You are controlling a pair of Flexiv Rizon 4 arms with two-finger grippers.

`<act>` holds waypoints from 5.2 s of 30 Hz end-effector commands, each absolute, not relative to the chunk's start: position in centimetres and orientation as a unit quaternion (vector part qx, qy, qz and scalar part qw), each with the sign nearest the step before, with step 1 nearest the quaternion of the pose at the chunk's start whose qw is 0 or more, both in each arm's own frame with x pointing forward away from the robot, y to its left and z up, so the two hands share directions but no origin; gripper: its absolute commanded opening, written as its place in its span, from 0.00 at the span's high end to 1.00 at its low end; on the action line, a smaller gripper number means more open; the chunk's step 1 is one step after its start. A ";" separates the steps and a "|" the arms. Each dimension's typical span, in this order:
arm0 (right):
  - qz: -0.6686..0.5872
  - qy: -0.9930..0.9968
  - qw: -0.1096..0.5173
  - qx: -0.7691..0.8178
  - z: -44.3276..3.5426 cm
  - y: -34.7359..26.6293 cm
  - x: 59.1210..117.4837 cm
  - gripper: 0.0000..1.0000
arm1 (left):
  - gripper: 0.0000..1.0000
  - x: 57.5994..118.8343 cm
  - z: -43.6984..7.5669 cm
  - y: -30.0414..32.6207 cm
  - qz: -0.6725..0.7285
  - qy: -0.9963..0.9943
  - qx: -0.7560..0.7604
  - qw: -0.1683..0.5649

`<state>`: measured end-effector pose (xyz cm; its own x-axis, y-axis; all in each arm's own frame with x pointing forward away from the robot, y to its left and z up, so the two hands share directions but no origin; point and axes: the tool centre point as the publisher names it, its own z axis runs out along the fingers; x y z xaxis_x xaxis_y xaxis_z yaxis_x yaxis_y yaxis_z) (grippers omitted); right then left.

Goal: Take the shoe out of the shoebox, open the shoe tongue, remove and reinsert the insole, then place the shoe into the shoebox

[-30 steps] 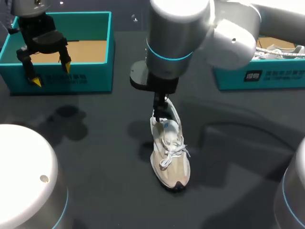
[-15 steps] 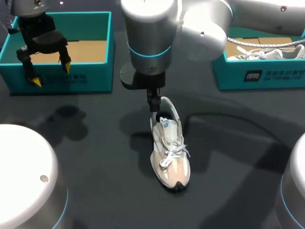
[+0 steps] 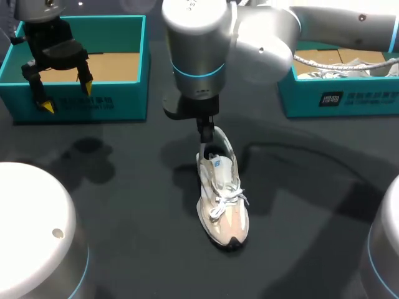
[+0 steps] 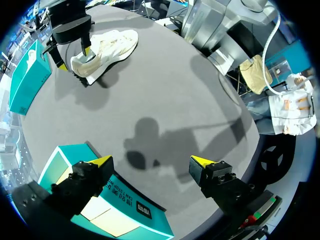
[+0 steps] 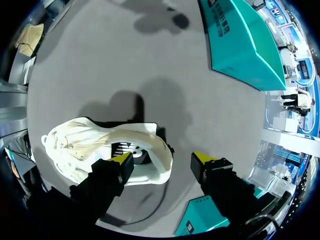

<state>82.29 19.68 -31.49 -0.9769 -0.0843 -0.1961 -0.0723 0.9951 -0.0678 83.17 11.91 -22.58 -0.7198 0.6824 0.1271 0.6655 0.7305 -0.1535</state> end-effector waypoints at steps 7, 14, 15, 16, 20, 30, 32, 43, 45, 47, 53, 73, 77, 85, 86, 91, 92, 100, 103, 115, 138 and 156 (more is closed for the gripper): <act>-0.028 0.995 0.085 -0.041 -33.3 18.5 83.3 0.28 | 0.00 83.0 -22.5 12.0 0.047 -0.926 -0.364 0.087; -0.026 0.996 0.075 -0.046 -34.8 18.3 83.8 0.31 | 0.00 83.0 -22.5 12.0 0.047 -0.926 -0.364 0.087; -0.025 0.996 0.074 -0.047 -34.9 18.3 83.9 0.31 | 0.00 83.0 -22.5 12.0 0.047 -0.926 -0.364 0.087; -0.024 0.996 0.074 -0.048 -35.1 18.3 83.9 0.31 | 0.00 83.0 -22.5 12.0 0.047 -0.926 -0.364 0.087; -0.022 0.996 0.071 -0.052 -35.7 18.1 84.0 0.32 | 0.00 83.0 -22.5 12.0 0.047 -0.926 -0.364 0.087; -0.015 0.997 0.058 -0.057 -37.4 17.8 84.4 0.36 | 0.00 83.0 -22.5 12.0 0.047 -0.926 -0.364 0.087; -0.014 0.997 0.056 -0.057 -37.7 17.8 84.4 0.38 | 0.00 83.0 -22.5 12.0 0.047 -0.926 -0.364 0.087; -0.004 0.997 0.044 -0.058 -38.8 17.8 84.3 0.53 | 0.00 83.0 -22.5 12.0 0.047 -0.926 -0.364 0.087; -0.002 0.997 0.042 -0.058 -38.9 17.9 84.2 0.61 | 0.00 83.0 -22.5 12.0 0.047 -0.926 -0.364 0.087; 0.000 0.998 0.042 -0.057 -38.9 17.9 84.0 0.99 | 0.00 83.0 -22.5 12.0 0.047 -0.926 -0.364 0.087; 0.004 0.998 0.047 -0.052 -38.0 17.3 83.7 1.00 | 0.00 83.0 -22.5 12.0 0.047 -0.926 -0.364 0.087; -0.023 0.995 0.098 0.000 -27.0 12.9 84.1 1.00 | 0.00 83.0 -22.5 12.0 0.047 -0.926 -0.364 0.087; -0.023 0.995 0.098 0.000 -27.0 12.9 84.1 1.00 | 0.00 83.0 -22.5 12.0 0.047 -0.926 -0.364 0.087; -0.023 0.995 0.098 0.000 -27.0 12.9 84.1 1.00 | 0.00 83.0 -22.5 12.0 0.047 -0.926 -0.364 0.087; -0.023 0.995 0.098 0.000 -27.0 12.9 84.1 1.00 | 0.00 83.0 -22.5 12.0 0.047 -0.926 -0.364 0.087; -0.037 0.991 0.124 0.029 -23.7 10.3 85.8 1.00 | 0.00 83.0 -22.5 12.0 0.047 -0.926 -0.364 0.087; -0.039 0.991 0.125 0.028 -22.9 9.6 86.4 1.00 | 0.00 83.0 -22.5 12.0 0.047 -0.926 -0.364 0.087; -0.089 0.986 0.137 0.007 -17.1 4.6 90.9 1.00 | 0.00 83.0 -22.5 12.0 0.047 -0.926 -0.364 0.087; -0.101 0.984 0.147 0.005 -15.3 2.9 92.5 1.00 | 0.00 83.0 -22.5 12.0 0.047 -0.926 -0.364 0.087; -0.103 0.983 0.150 0.019 -14.5 2.1 93.2 1.00 | 0.00 83.0 -22.5 12.0 0.047 -0.926 -0.364 0.087; -0.101 0.983 0.155 0.025 -10.9 -15.6 107.9 1.00 | 0.00 83.0 -22.5 12.0 0.047 -0.926 -0.364 0.087; -0.113 0.982 0.145 0.036 -11.3 -18.8 111.5 1.00 | 0.00 83.0 -22.5 12.0 0.047 -0.926 -0.364 0.087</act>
